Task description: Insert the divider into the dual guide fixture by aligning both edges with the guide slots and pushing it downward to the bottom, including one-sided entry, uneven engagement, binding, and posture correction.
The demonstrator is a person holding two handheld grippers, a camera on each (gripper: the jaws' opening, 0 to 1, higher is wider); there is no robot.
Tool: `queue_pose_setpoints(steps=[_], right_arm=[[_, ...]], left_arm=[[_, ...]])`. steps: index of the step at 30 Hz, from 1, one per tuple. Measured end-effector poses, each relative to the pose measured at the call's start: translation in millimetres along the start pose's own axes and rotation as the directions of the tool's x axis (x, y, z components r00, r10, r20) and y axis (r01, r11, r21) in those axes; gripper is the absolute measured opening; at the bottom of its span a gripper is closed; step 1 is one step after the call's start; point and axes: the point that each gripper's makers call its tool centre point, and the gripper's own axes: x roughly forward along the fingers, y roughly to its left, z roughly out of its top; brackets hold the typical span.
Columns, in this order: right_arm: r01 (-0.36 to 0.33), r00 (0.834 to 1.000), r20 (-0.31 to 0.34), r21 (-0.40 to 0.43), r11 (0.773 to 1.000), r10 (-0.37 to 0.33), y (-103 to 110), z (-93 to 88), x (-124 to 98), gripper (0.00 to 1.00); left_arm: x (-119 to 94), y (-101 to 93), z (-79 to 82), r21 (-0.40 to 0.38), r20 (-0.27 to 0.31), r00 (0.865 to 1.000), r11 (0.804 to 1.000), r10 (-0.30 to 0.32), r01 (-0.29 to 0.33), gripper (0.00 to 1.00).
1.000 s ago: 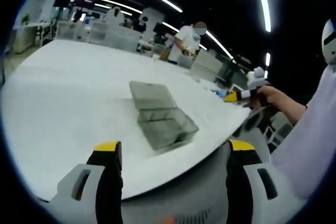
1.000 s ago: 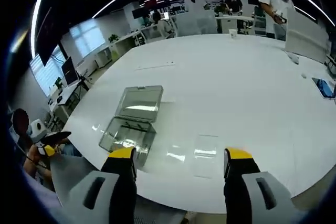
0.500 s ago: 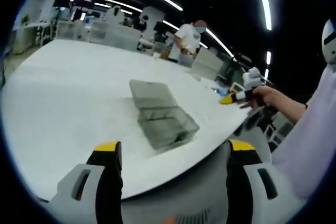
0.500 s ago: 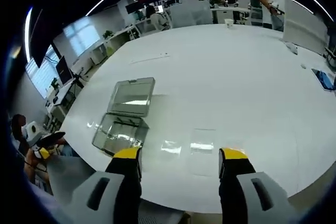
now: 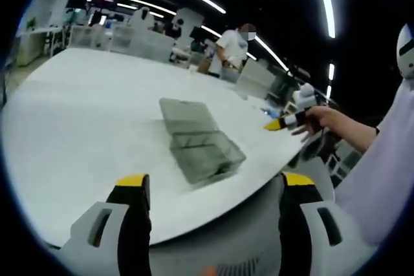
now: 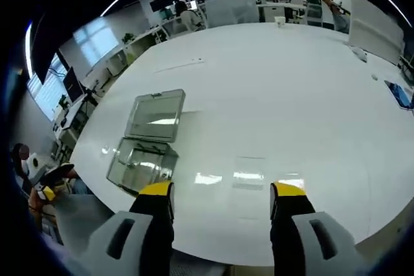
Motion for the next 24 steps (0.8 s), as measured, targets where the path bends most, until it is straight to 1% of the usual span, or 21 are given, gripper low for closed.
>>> queue_pose_setpoints(steps=[10,19,24], right_arm=[[0.028,0.999,-0.044,0.006,1.000,-0.027,-8,-6.4,14,0.57],[0.062,0.995,-0.073,0.010,0.998,-0.061,-16,-4.9,27,0.57],[0.065,0.995,-0.082,0.031,0.997,-0.062,-18,-6.1,32,0.55]], left_arm=[[0,0.8,-0.1,0.001,-0.002,1.000,1.000,-0.005,0.005,0.79],[0,2.2,-0.9,-0.004,-0.007,1.000,1.000,-0.003,0.003,0.79],[0,3.0,-1.4,-0.007,-0.009,1.000,1.000,-0.001,0.001,0.79]])
